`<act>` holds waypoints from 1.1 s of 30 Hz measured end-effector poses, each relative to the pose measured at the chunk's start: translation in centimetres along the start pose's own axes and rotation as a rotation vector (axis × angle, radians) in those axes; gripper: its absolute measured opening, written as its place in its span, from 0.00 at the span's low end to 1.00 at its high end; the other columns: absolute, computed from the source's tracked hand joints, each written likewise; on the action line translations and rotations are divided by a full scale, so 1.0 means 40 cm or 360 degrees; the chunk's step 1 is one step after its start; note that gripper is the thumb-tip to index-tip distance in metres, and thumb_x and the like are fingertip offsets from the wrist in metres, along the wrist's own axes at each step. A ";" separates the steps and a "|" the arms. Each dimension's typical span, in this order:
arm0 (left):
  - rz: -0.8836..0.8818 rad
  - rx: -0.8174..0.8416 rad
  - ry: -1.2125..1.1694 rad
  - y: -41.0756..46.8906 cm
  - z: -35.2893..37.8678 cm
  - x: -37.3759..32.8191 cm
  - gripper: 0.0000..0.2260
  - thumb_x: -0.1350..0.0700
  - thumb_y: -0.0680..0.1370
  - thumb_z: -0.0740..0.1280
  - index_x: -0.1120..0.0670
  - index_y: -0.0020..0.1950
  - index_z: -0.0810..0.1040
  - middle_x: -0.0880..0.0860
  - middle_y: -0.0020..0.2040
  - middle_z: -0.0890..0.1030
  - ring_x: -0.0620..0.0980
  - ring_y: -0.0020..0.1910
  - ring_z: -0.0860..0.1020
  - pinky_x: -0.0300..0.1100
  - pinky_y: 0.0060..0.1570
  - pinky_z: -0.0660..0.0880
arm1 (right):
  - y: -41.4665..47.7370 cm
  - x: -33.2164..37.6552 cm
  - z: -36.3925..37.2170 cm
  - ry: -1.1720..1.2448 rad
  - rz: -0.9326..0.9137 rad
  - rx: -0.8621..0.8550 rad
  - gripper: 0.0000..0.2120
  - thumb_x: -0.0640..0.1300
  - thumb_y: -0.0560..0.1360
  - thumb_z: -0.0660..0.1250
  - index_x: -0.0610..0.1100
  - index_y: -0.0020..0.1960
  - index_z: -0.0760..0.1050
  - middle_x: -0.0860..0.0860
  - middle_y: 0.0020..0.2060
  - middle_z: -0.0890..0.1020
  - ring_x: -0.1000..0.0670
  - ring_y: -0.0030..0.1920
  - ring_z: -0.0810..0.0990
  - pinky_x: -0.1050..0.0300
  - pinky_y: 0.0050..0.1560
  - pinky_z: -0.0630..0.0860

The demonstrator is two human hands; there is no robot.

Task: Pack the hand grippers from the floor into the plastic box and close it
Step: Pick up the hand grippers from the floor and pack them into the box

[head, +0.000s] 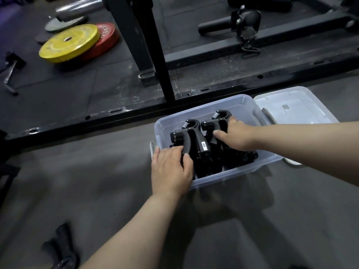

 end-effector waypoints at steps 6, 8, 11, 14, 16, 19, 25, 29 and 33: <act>0.0004 -0.0011 -0.0002 0.001 -0.002 -0.001 0.20 0.44 0.78 0.52 0.49 0.59 0.79 0.45 0.53 0.81 0.45 0.60 0.74 0.47 0.76 0.51 | -0.015 0.014 0.000 0.0032 0.0072 -0.0051 0.48 0.67 0.74 0.61 0.38 0.78 0.46 0.39 0.72 0.65 0.37 0.68 0.69 0.45 0.66 0.68; 0.0007 0.0004 0.0022 0.001 0.000 -0.001 0.21 0.43 0.77 0.51 0.49 0.59 0.78 0.45 0.54 0.81 0.45 0.60 0.74 0.47 0.76 0.51 | -0.009 0.022 -0.002 0.0021 0.0109 -0.0045 0.47 0.65 0.72 0.64 0.36 0.76 0.50 0.39 0.68 0.68 0.37 0.65 0.72 0.46 0.63 0.71; 0.0010 0.0005 0.0037 0.001 0.001 0.001 0.22 0.43 0.77 0.51 0.49 0.60 0.79 0.45 0.54 0.81 0.45 0.61 0.74 0.46 0.76 0.51 | -0.007 0.029 -0.002 -0.0039 0.0125 -0.0030 0.46 0.64 0.72 0.64 0.35 0.75 0.51 0.39 0.66 0.69 0.38 0.63 0.73 0.45 0.62 0.72; 0.0009 0.0000 0.0035 0.001 0.001 0.001 0.21 0.44 0.77 0.51 0.50 0.60 0.79 0.46 0.54 0.82 0.45 0.61 0.74 0.46 0.76 0.51 | -0.004 0.020 0.000 -0.0055 0.0111 -0.0029 0.46 0.65 0.73 0.63 0.36 0.76 0.50 0.39 0.68 0.68 0.37 0.65 0.72 0.43 0.64 0.71; 0.0005 -0.0003 0.0041 0.001 0.000 0.001 0.22 0.44 0.78 0.51 0.50 0.60 0.79 0.46 0.55 0.82 0.45 0.61 0.74 0.47 0.76 0.51 | -0.003 0.015 0.002 -0.0047 0.0089 -0.0010 0.46 0.66 0.73 0.62 0.37 0.77 0.49 0.39 0.69 0.67 0.37 0.66 0.71 0.42 0.65 0.70; 0.0002 0.0010 0.0051 0.000 0.002 0.001 0.22 0.43 0.78 0.51 0.50 0.60 0.79 0.46 0.55 0.81 0.46 0.61 0.74 0.46 0.76 0.51 | -0.006 0.011 0.001 -0.0046 0.0088 -0.0016 0.46 0.66 0.74 0.60 0.39 0.78 0.47 0.40 0.71 0.65 0.37 0.68 0.69 0.42 0.67 0.69; -0.0002 -0.0005 0.0040 -0.001 0.000 0.001 0.22 0.44 0.78 0.51 0.50 0.61 0.78 0.46 0.56 0.81 0.46 0.62 0.74 0.46 0.77 0.51 | -0.031 0.043 -0.017 -0.0412 -0.0102 -0.0282 0.40 0.65 0.76 0.53 0.40 0.78 0.51 0.40 0.72 0.62 0.39 0.70 0.64 0.45 0.66 0.64; -0.0001 -0.0019 -0.0015 0.000 -0.004 0.001 0.23 0.44 0.78 0.50 0.50 0.62 0.78 0.47 0.57 0.81 0.46 0.62 0.74 0.47 0.76 0.51 | -0.031 0.067 -0.004 -0.0568 -0.0278 -0.0336 0.36 0.61 0.78 0.49 0.41 0.78 0.50 0.40 0.76 0.54 0.40 0.76 0.55 0.46 0.73 0.56; -0.0005 -0.0051 -0.0059 -0.003 -0.007 0.001 0.23 0.46 0.78 0.50 0.52 0.62 0.78 0.48 0.58 0.81 0.47 0.62 0.74 0.47 0.76 0.52 | -0.028 0.082 0.014 -0.0584 -0.0299 -0.0309 0.35 0.60 0.79 0.48 0.42 0.79 0.46 0.41 0.78 0.48 0.42 0.78 0.46 0.46 0.76 0.49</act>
Point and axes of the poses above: each hand's wrist, its own y-axis towards the middle knuckle, its own z-axis out of the palm, x = y × z, the point moved 7 cm from there along y, towards the middle knuckle
